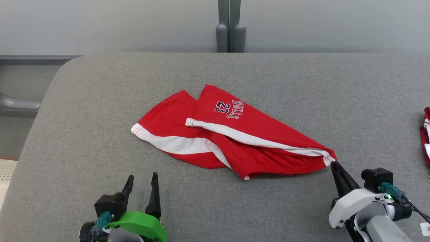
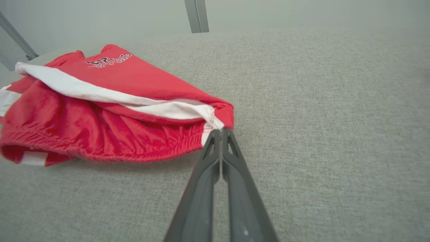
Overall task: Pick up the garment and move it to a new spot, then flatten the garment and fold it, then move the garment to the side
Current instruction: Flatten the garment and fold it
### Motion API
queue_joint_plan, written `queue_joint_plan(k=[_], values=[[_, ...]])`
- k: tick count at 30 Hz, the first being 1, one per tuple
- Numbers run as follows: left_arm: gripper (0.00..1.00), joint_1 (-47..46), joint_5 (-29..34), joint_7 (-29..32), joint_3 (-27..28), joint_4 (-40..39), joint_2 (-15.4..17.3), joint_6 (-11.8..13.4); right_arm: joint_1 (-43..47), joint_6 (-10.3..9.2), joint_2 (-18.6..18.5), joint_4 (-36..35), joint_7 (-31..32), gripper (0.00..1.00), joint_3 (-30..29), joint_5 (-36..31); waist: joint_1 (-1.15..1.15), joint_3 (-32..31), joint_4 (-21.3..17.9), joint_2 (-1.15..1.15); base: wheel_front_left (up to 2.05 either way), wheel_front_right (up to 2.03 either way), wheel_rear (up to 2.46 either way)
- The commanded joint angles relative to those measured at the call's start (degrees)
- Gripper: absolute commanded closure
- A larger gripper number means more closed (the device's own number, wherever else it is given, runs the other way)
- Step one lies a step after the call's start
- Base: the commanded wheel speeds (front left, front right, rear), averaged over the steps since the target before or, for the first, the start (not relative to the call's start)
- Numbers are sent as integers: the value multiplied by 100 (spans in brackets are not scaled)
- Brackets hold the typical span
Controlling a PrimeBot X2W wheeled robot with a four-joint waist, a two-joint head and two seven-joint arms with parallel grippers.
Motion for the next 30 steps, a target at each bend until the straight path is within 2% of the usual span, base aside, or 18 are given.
queue_joint_plan(k=[1, 2, 3, 10, 16, 21, 30], values=[[0, 69, 42, 5, 26, 4, 23, -27, 81, -3, 17, 4, -14, 100, -108, -58, 0, -113, -32, 0, 0, 0, 0], [0, 79, 42, 5, 34, -4, 23, -30, 97, -3, 43, -9, -14, 21, -181, -141, 0, -126, -32, 0, 0, 0, 0], [0, 90, 46, 5, 38, -8, 23, -28, 89, -3, 76, -78, -14, 0, -261, -199, 0, -134, -33, 0, 0, 0, 0], [0, 113, 56, 5, 129, -74, 23, 16, 169, -3, 461, -953, -13, 0, -1021, -935, 0, -146, -79, 0, 0, 0, 0], [0, 117, 137, 5, 254, -154, 23, 44, 391, -3, 830, -1776, -13, 0, -1417, -1349, 0, -202, -145, 0, 0, 0, 0], [0, 187, 207, 5, 298, -188, 23, 47, 688, -3, 919, -2068, -13, 0, -1417, -1439, 0, -234, -211, 0, 0, 0, 0], [0, 269, 276, 5, 316, -214, 23, 36, 1057, -3, 927, -2029, -13, 0, -1128, -974, 0, -250, -289, 0, 0, 0, 0]])
